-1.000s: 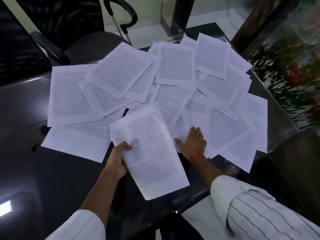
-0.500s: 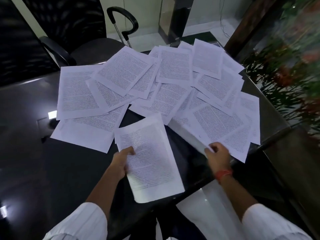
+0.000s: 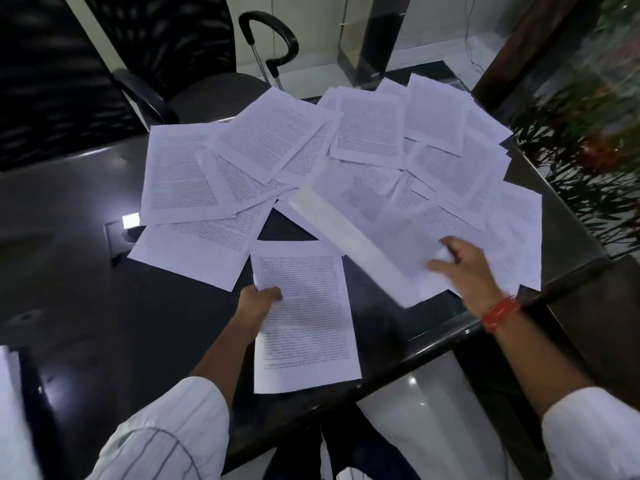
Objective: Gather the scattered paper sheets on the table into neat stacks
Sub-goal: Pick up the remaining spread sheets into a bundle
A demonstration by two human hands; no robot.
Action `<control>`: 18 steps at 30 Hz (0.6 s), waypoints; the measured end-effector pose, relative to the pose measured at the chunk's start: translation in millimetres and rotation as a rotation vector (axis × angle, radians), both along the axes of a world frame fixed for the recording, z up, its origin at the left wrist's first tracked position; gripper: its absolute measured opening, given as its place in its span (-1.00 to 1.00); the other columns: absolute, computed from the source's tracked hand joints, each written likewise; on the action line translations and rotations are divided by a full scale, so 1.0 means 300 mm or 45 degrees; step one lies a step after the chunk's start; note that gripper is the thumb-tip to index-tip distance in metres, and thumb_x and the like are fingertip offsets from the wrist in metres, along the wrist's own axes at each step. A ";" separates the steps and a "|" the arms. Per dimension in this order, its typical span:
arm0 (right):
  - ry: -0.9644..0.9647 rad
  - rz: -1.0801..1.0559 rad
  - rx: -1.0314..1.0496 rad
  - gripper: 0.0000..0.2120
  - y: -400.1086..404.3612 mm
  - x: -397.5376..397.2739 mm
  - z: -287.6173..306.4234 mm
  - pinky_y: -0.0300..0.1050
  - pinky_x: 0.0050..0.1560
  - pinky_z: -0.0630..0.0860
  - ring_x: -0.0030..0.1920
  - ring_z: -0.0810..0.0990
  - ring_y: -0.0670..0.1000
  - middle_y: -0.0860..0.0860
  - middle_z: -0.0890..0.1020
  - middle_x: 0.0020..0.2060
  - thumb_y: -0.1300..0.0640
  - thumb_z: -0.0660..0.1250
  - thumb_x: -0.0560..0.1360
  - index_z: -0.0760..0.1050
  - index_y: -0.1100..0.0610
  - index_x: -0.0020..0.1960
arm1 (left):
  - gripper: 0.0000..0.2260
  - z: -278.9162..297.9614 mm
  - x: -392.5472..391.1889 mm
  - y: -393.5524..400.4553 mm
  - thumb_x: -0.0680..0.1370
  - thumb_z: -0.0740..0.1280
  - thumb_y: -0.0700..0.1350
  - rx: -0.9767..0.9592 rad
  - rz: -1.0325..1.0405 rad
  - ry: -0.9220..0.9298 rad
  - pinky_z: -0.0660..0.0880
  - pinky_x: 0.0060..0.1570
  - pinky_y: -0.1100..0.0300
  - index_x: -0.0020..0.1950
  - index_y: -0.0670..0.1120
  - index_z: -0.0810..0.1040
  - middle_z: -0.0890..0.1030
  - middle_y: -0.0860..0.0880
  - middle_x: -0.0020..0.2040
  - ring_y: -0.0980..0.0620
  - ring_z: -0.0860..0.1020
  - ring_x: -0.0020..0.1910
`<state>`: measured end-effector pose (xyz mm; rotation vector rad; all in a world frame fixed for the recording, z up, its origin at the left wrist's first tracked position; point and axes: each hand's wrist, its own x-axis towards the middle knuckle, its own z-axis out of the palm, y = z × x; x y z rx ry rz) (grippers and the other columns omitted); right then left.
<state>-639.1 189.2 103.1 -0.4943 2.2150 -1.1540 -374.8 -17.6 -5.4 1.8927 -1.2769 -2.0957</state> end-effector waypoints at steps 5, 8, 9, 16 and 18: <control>0.450 0.242 0.172 -0.72 -0.056 0.402 -0.154 -0.11 -0.14 0.61 -0.16 0.62 -0.03 -0.03 0.66 -0.12 0.26 0.38 0.44 0.56 0.11 0.15 | -0.91 -0.015 0.011 0.025 0.55 0.37 -0.22 0.106 0.110 0.042 0.60 -0.14 -0.01 0.04 -0.20 0.57 0.67 -0.18 -0.04 -0.17 0.65 -0.10; 0.494 0.430 0.247 -0.57 -0.100 0.541 -0.218 -0.01 0.06 0.64 0.04 0.66 0.03 0.04 0.66 0.10 0.16 0.29 0.49 0.43 0.09 0.36 | -0.66 -0.022 0.009 0.027 0.63 0.27 0.12 0.077 0.135 0.189 0.59 -0.05 0.01 0.19 -0.11 0.61 0.70 -0.15 0.08 -0.13 0.66 0.01; 0.490 0.483 0.311 -0.53 -0.119 0.571 -0.225 0.03 0.07 0.63 0.04 0.65 0.06 0.05 0.65 0.10 0.12 0.26 0.49 0.36 0.07 0.39 | -0.55 -0.020 0.015 0.025 0.63 0.19 0.25 0.063 0.129 0.274 0.59 0.05 -0.03 0.27 -0.06 0.60 0.69 -0.13 0.14 -0.13 0.65 0.09; 0.361 0.632 0.662 -0.48 -0.151 0.568 -0.240 0.00 -0.03 0.58 -0.05 0.60 0.11 0.03 0.55 -0.01 -0.20 0.29 0.42 0.25 0.03 0.25 | -0.51 -0.003 -0.011 0.041 0.46 0.39 0.29 0.148 0.060 0.367 0.57 0.11 -0.08 0.22 -0.02 0.64 0.72 -0.09 0.07 -0.12 0.69 0.07; 0.262 0.694 0.767 -0.35 -0.137 0.530 -0.252 0.04 0.07 0.57 0.05 0.59 0.14 0.06 0.55 0.07 -0.32 0.31 0.40 0.26 0.05 0.30 | -0.49 -0.012 -0.023 0.045 0.33 0.54 0.15 0.118 0.037 0.302 0.60 0.00 -0.03 0.18 -0.08 0.65 0.73 -0.10 0.04 -0.12 0.69 0.03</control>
